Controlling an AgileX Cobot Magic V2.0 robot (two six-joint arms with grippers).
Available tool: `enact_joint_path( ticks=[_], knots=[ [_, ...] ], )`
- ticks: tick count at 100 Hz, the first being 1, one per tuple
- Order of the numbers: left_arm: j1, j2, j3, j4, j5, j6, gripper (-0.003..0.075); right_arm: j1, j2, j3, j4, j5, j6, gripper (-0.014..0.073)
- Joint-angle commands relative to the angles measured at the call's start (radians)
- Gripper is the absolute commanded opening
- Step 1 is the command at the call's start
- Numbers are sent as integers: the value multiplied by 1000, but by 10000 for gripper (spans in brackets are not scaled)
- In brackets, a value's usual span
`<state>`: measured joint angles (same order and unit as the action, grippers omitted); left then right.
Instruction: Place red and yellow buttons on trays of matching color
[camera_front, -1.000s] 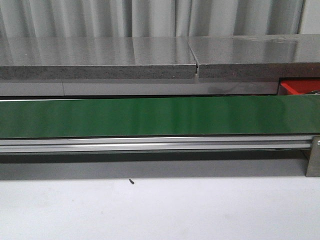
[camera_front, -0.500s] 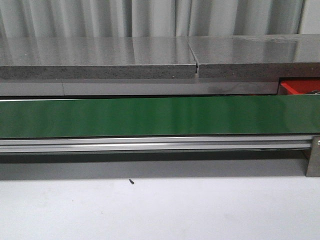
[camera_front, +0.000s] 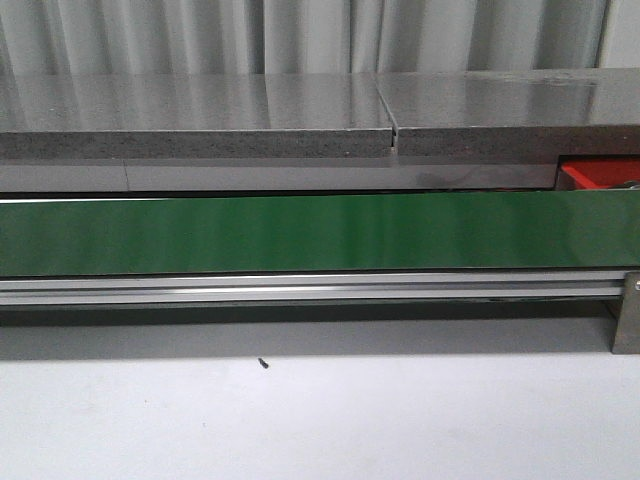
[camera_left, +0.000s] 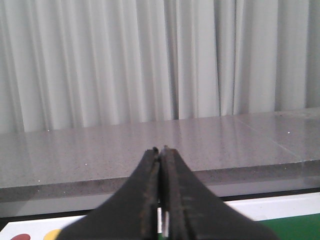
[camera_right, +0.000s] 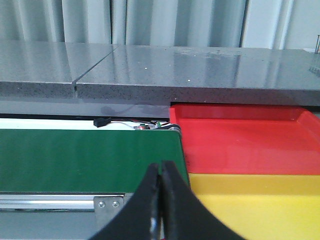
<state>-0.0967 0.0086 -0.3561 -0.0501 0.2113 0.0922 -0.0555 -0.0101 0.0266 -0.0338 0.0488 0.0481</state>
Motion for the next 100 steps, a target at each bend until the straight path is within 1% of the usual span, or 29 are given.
enact_joint_path(
  ticks=[1,33,66,73,78,83,88,90,95,100],
  knots=[
    [1,60,-71,-12,-57,-10,-19,-4,-18,0,1,-71,0,-114],
    [1,262,-179,-8,-13,-10,-19,-4,-18,0,1,-71,0,-114],
    [1,435,-186,-8,-9,-10,-18,-4,-18,0,1,-71,0,-114],
    [1,478,-186,-8,-9,-10,-1,-4,-18,0,1,-71,0,-114],
    [1,511,-186,-8,-9,-10,38,-4,-18,0,1,-71,0,-114],
    [1,538,-186,-8,-9,-10,105,-4,-18,0,1,-71,0,-114],
    [1,562,-186,-8,-11,-10,209,-4,-18,0,1,-71,0,-114],
    [1,572,-186,-8,-13,-10,237,-4,-18,0,1,-71,0,-114],
    [1,594,-186,-8,-24,-10,353,-4,-18,0,1,-71,0,-114],
    [1,613,-186,-8,-36,-10,436,-4,-18,0,1,-71,0,-114]
  ],
)
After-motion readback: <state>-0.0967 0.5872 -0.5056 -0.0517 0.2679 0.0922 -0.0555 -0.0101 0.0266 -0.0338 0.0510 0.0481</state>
